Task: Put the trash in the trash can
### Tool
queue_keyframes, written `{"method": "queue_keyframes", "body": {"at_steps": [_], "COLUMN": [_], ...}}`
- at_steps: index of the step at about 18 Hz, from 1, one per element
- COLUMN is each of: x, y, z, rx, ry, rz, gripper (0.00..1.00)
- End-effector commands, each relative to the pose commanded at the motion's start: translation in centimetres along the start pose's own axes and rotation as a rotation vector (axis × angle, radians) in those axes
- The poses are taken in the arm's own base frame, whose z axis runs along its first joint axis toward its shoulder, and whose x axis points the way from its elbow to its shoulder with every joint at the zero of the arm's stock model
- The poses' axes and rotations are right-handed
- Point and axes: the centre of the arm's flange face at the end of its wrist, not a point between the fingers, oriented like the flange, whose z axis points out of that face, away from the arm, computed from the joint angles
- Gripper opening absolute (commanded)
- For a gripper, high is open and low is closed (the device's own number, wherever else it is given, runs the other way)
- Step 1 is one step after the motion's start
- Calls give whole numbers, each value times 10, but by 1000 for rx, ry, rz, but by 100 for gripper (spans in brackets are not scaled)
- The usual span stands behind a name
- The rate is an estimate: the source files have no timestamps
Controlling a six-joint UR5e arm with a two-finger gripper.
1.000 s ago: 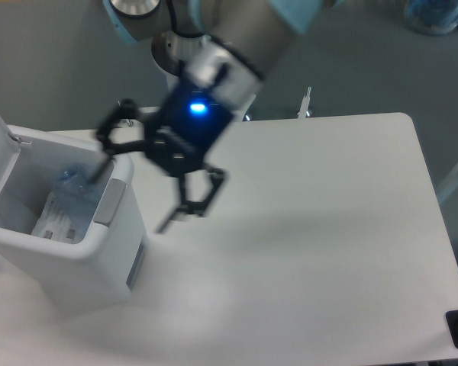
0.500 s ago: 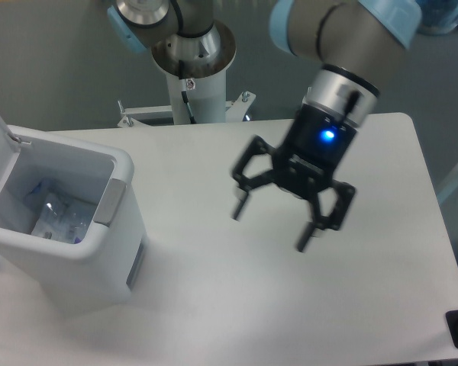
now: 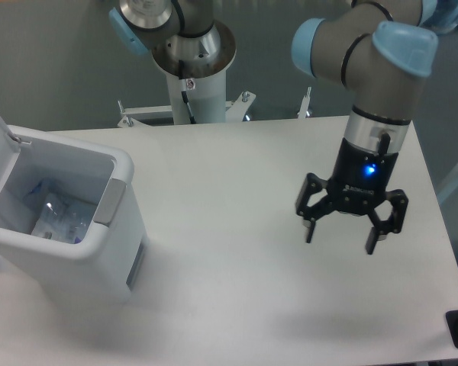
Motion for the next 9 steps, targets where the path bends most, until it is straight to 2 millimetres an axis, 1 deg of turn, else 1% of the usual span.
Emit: {"method": "queue_keyframes", "body": {"at_steps": [1,5,9], "x": [-3,0,2], "y": [7,27,33], "z": [4,15,18], "rx": [-21,-130,-163], "ry": [-6,-15,12], "rz": [28,205,233], "gripper": [100,100,100]}}
